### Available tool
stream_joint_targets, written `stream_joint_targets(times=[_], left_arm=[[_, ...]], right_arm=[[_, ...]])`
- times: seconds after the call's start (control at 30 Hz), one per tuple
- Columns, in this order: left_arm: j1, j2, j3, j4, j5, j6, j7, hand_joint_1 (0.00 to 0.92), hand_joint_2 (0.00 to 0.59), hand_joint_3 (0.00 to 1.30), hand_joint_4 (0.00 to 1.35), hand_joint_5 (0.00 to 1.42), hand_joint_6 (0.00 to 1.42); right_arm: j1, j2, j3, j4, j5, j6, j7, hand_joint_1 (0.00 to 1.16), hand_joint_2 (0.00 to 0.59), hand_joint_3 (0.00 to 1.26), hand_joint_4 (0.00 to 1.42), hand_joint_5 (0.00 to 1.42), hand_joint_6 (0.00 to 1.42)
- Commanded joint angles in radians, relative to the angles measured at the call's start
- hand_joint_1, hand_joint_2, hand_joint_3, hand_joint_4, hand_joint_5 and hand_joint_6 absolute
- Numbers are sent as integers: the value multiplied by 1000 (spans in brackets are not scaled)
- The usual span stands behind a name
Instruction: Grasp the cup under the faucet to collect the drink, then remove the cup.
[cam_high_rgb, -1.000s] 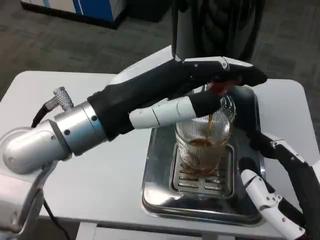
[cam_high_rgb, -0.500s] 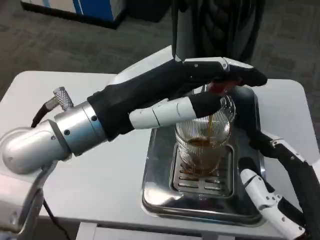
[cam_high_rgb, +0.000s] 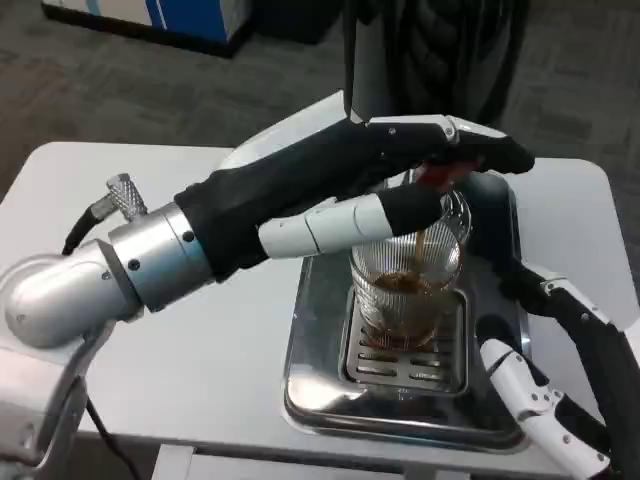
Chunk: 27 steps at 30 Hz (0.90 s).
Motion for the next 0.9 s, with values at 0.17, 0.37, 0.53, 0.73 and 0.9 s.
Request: stream_joint_targets(times=[0.17, 0.37, 0.53, 0.73, 0.9], left_arm=[[28, 7, -21, -15, -1, -8, -26, 0, 57, 318, 238, 165, 0], [31, 7, -21, -19, 3, -6, -22, 0, 57, 318, 238, 165, 0], [39, -1, -8, -18, 7, -3, 10, 0, 58, 321, 239, 165, 0], [47, -4, 8, -13, 8, 0, 52, 0, 62, 326, 244, 167, 0], [57, -11, 12, -20, 9, 7, 83, 0, 61, 324, 241, 169, 0]], right_arm=[[10, 2, 0, -14, 5, -5, -13, 267, 427, 234, 243, 214, 113], [9, 1, -2, -15, 6, -4, -12, 263, 429, 234, 243, 218, 113], [9, 1, -2, -16, 7, -5, -12, 267, 425, 234, 243, 219, 113], [9, 1, -2, -16, 8, -4, -12, 271, 423, 234, 243, 220, 113], [10, 1, -1, -17, 8, -5, -11, 273, 422, 234, 243, 222, 113]])
